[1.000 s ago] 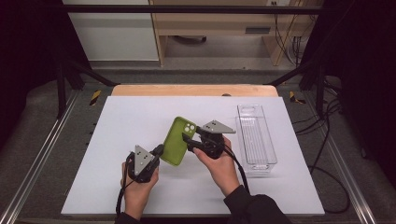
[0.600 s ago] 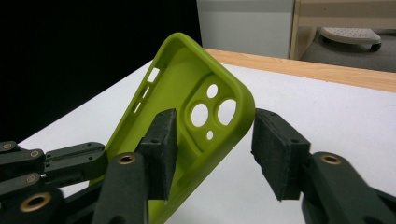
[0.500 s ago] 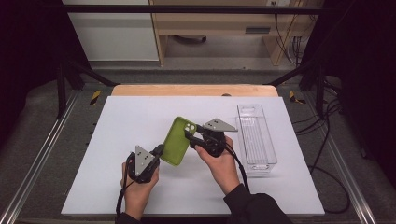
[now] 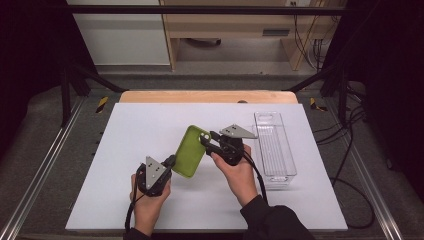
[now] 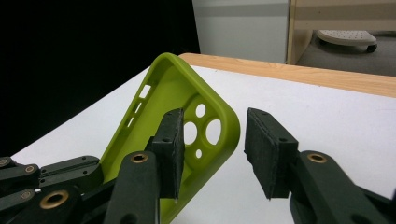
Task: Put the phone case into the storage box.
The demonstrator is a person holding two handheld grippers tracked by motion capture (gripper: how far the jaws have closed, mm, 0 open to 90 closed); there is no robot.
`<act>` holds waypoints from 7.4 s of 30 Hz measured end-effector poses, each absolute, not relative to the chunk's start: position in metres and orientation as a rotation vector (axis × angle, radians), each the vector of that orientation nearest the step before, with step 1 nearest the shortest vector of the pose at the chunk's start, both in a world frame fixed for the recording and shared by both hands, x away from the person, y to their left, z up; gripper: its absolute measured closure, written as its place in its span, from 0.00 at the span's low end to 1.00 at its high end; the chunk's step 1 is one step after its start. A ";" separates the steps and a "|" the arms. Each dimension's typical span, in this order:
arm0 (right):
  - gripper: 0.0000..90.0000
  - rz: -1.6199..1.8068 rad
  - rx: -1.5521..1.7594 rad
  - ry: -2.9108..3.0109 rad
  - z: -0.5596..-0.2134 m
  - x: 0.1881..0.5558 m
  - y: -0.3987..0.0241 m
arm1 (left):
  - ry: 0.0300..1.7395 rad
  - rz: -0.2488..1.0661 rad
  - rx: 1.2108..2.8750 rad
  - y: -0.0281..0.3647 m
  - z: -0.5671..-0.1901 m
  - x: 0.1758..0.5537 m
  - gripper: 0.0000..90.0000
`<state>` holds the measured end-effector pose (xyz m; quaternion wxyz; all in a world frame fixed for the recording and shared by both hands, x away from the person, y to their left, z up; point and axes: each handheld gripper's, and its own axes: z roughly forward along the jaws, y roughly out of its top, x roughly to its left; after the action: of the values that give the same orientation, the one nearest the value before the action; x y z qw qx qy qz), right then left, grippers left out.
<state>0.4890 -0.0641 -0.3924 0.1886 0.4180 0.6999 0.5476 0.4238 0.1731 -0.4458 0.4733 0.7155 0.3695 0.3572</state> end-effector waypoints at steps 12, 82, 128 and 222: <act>0.69 1.539 1.168 1.969 -0.390 0.490 -0.065 | 0.915 0.889 1.742 0.175 -0.446 0.424 0.98; 0.85 1.513 1.056 1.958 -0.383 0.485 -0.065 | 0.904 0.877 1.755 0.168 -0.453 0.426 0.97; 0.86 1.402 1.045 1.872 -0.379 0.507 -0.106 | 0.910 0.757 1.656 0.178 -0.453 0.434 0.17; 0.86 1.112 1.002 1.730 -0.309 0.573 -0.279 | 0.871 0.701 1.627 0.236 -0.454 0.401 0.05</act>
<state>0.5727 -0.2791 -0.3095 0.4143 0.3986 0.6882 0.4425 0.4013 0.2364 -0.4536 0.5511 0.6877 0.3681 0.2963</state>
